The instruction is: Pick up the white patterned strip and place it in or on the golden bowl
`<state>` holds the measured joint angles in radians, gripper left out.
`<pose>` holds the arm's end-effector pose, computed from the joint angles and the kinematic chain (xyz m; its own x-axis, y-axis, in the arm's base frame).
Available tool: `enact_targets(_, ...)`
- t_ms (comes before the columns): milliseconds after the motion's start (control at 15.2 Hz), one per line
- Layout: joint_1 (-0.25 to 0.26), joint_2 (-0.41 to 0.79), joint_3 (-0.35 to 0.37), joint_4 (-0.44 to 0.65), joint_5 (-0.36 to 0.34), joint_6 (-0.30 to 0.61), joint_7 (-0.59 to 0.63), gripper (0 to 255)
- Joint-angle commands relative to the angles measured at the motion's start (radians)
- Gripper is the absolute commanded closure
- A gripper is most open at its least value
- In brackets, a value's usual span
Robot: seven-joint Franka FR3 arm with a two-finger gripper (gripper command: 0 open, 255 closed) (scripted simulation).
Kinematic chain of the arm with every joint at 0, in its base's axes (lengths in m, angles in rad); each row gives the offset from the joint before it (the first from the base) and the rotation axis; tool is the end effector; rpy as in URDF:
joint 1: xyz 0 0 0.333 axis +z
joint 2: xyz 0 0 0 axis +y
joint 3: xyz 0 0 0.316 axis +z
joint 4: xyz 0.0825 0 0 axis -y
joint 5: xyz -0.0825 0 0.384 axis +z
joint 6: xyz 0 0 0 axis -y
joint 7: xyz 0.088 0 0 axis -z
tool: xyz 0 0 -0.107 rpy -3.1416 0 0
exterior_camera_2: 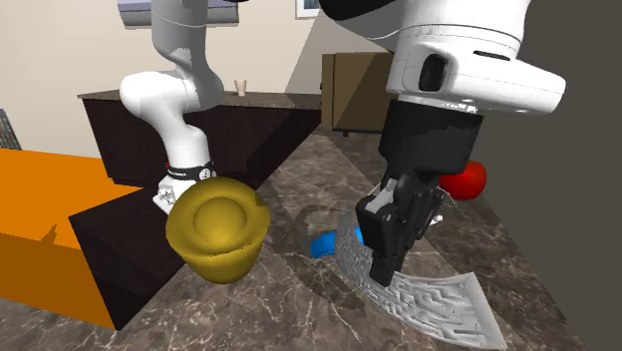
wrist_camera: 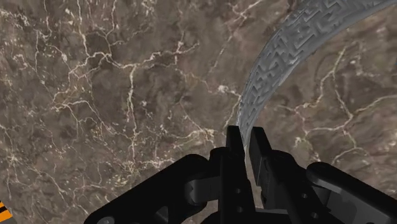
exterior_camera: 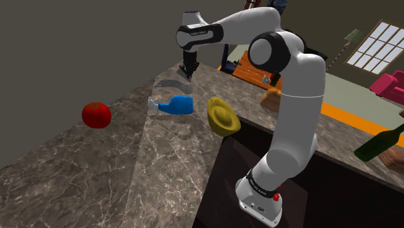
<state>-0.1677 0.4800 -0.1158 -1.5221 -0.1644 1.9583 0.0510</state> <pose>0.6588 -0.1912 0.3821 0.9654 -0.2579 -0.0386 -0.2451 -0.9479 0.2035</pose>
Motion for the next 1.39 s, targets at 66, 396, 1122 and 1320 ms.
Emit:
enact_targets(66, 0.000, -0.008, 0.000, 0.033, 0.002, -0.040, -0.007, 255)
enact_targets(396, 0.001, -0.022, 0.000, 0.078, 0.003, -0.099, -0.017, 255)
enact_targets(1122, -0.013, -0.242, -0.018, -0.160, -0.020, -0.074, -0.045, 255)
enact_targets(1320, -0.024, -0.356, -0.031, -0.305, -0.037, -0.038, -0.059, 255)
